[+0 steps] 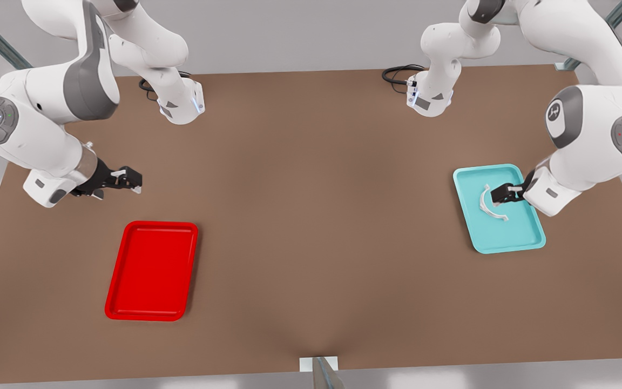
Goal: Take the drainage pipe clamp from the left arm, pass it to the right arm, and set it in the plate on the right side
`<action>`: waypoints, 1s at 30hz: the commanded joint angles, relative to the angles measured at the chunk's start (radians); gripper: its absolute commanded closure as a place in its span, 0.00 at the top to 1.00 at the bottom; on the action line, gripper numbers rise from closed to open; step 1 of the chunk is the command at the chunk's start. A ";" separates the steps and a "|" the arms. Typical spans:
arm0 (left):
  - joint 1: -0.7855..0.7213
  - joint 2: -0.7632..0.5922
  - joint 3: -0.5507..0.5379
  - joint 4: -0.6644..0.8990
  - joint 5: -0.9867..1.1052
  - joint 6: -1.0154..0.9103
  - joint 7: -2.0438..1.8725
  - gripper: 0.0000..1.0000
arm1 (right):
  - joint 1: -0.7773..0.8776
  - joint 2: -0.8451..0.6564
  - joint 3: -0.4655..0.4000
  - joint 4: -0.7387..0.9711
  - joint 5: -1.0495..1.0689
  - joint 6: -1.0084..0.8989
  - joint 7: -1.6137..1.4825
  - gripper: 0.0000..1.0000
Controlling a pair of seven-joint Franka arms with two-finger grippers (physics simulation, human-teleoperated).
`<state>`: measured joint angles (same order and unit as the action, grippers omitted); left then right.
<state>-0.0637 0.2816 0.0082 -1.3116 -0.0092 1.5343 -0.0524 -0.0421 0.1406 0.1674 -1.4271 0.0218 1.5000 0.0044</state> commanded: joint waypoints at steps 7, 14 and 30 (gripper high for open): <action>0.076 0.107 0.070 -0.153 -0.035 0.300 -0.822 1.00 | -0.002 0.000 0.001 0.000 0.001 -0.003 0.002 1.00; 0.082 -0.051 0.101 -0.690 -0.015 0.730 -1.294 1.00 | -0.001 0.000 0.003 0.000 0.001 -0.003 0.002 1.00; 0.142 0.079 0.197 -0.960 0.008 1.179 -1.242 1.00 | -0.004 0.002 0.001 0.002 0.001 0.002 0.000 1.00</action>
<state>0.0746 0.3534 0.2054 -2.2695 -0.0032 2.5840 -1.0037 -0.0469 0.1437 0.1682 -1.4255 0.0218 1.5007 0.0048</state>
